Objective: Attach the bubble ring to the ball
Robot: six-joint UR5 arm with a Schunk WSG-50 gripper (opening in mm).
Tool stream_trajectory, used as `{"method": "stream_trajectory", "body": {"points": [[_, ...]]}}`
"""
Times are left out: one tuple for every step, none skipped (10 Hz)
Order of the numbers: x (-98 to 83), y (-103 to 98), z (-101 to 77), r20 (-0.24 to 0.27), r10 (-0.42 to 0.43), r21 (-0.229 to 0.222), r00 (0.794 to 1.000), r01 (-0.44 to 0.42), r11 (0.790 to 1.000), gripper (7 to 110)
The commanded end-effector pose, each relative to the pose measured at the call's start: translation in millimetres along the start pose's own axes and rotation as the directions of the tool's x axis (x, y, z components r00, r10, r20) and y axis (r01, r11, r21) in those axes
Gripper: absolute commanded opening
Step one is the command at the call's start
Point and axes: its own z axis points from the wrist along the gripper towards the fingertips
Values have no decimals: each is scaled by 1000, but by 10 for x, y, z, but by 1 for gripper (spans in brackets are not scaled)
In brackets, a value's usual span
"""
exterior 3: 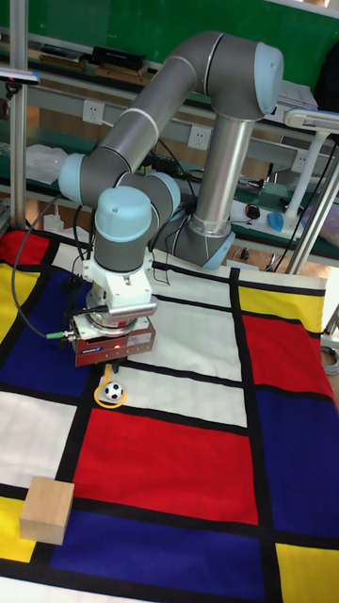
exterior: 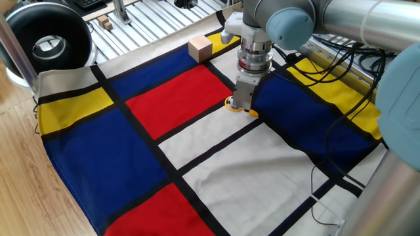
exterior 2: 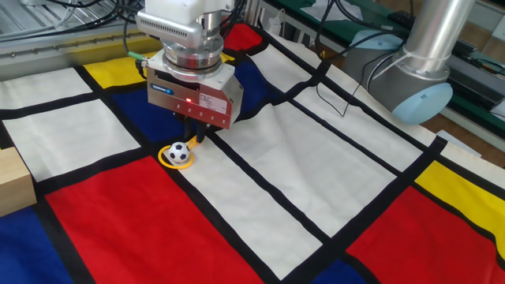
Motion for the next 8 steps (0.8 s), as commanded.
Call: {"method": "stream_trajectory", "body": {"points": [[-1,-10,-67,-17,-6,13,1000,6,1000,22],[-13,-8,-115,-24,-3,21,1000,3,1000,22],[23,14,-188,-49,12,25,999,-11,1000,22],[34,-7,-242,-60,13,38,998,-11,999,22],[-15,40,-281,-51,26,28,998,-25,999,22],[-168,114,-315,-6,55,13,998,-55,998,22],[-347,145,-376,58,106,21,993,-107,994,22],[-403,220,-451,80,134,16,988,-135,991,7]]}}
